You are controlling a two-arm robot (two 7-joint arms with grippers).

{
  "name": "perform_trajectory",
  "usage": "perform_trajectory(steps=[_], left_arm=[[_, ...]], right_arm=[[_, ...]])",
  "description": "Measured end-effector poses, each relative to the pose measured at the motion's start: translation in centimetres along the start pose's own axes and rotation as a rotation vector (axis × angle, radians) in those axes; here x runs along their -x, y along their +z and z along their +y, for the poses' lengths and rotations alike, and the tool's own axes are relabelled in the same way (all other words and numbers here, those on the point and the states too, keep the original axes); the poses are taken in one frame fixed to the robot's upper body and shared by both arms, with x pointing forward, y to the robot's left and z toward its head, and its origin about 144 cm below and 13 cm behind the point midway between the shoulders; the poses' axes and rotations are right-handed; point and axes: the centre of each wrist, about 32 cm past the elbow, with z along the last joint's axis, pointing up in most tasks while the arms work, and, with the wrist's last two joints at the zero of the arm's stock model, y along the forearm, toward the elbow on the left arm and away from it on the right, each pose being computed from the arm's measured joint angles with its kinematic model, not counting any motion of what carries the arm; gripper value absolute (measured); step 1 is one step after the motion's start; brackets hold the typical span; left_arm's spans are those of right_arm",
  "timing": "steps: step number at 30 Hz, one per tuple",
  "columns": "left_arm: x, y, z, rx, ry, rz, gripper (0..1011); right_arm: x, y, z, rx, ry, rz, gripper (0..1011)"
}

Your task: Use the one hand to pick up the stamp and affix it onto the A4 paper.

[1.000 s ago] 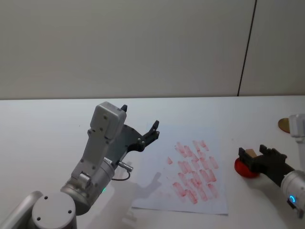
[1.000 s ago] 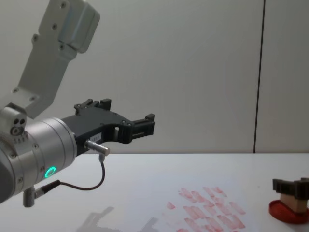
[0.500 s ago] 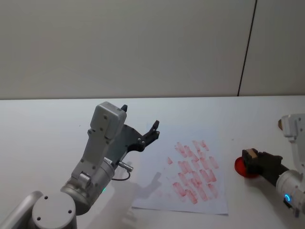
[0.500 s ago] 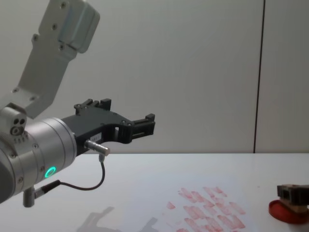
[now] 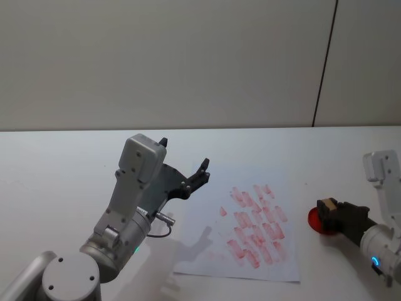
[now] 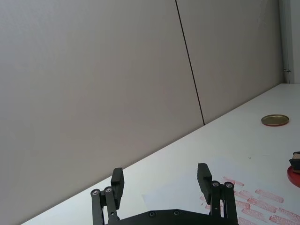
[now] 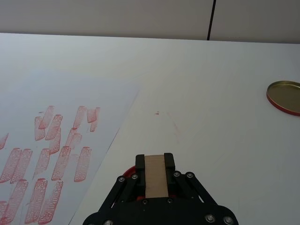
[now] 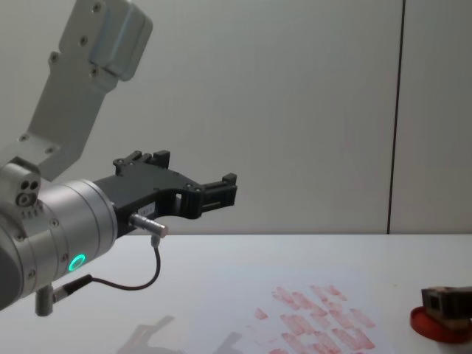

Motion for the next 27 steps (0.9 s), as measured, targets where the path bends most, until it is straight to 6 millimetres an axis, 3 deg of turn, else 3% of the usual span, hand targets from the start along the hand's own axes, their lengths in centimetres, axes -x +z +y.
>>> perform_trajectory(steps=[14, 27], left_arm=[[0.0, 0.0, 0.0, 0.0, 0.0, 0.0, 993], [0.0, 0.0, 0.0, 0.0, 0.0, 0.0, 993]], right_arm=[[0.3, 0.1, 0.1, 0.013, -0.008, -0.015, 219], [0.9, 1.3, -0.6, -0.091, -0.004, -0.065, 219]])
